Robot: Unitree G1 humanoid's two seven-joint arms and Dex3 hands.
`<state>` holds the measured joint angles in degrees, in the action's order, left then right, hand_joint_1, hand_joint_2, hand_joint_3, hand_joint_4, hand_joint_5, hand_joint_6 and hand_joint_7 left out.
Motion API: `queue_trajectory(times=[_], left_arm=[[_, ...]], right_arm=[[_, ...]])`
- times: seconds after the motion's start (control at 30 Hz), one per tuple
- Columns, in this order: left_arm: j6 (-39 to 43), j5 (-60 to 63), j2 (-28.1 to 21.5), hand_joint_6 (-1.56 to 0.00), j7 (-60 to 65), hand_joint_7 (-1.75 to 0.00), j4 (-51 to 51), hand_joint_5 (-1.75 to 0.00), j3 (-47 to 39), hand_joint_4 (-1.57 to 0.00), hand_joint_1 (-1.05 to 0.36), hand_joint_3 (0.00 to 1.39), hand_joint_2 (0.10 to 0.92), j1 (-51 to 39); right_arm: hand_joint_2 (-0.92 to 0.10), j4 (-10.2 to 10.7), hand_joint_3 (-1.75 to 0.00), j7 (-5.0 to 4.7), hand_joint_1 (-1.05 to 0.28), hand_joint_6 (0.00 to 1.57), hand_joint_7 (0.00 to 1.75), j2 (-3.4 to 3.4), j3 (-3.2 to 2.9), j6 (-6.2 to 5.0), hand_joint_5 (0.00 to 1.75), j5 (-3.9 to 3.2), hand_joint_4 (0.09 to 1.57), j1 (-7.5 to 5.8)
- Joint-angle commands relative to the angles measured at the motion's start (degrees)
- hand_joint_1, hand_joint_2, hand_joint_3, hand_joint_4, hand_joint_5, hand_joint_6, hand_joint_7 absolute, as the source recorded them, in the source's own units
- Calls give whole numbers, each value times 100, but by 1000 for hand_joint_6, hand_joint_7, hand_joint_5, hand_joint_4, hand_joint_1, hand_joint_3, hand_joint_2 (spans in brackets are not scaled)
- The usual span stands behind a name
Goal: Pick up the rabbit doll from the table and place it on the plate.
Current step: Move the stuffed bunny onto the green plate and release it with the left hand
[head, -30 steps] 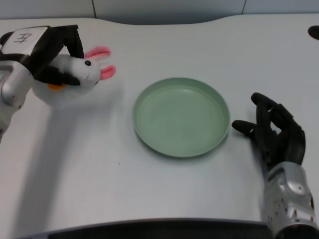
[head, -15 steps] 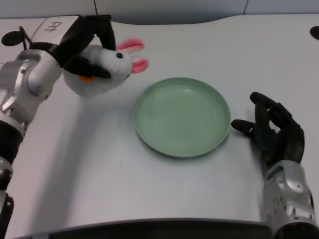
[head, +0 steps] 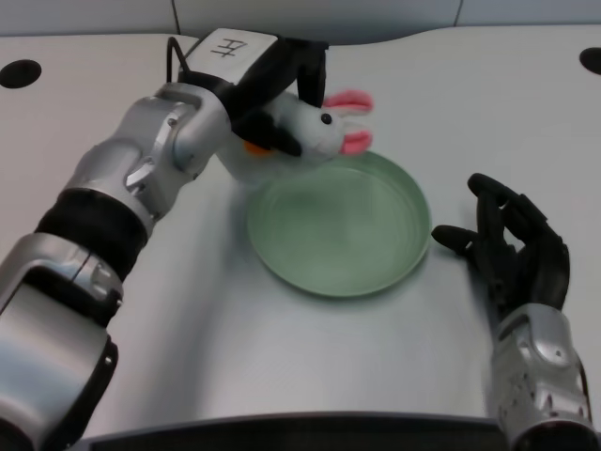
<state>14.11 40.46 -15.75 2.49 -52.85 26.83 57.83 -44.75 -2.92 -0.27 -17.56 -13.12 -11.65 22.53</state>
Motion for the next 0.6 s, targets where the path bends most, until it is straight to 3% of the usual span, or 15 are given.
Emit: queue_trajectory(times=[0.03,0.1,0.27,0.37,0.6], left_arm=[[-35,59,225,-637,47,-1745,-235,-1746,130,-821,-54,112,879,205],[-60,59,337,-642,42,-1746,-339,-1746,173,-827,-61,117,886,220],[34,43,537,-666,96,-1746,-590,-1746,286,-864,-98,135,906,180],[-6,72,641,-680,137,-1746,-688,-1746,335,-885,-98,141,900,158],[82,93,740,-681,378,-1746,-893,-1746,464,-903,-121,158,893,49]], right_arm=[[-921,106,-267,-9,-311,701,461,49,50,6,1000,-9,731,-65],[-921,146,-266,-34,-313,705,465,57,63,47,1002,-1,733,-73],[-921,170,-265,-1,-305,712,476,71,78,3,1019,-23,751,-103],[-921,214,-266,-34,-313,701,473,67,99,59,1012,-8,737,-121],[-921,304,-248,-19,-317,702,481,87,63,127,1003,-97,746,-165]])
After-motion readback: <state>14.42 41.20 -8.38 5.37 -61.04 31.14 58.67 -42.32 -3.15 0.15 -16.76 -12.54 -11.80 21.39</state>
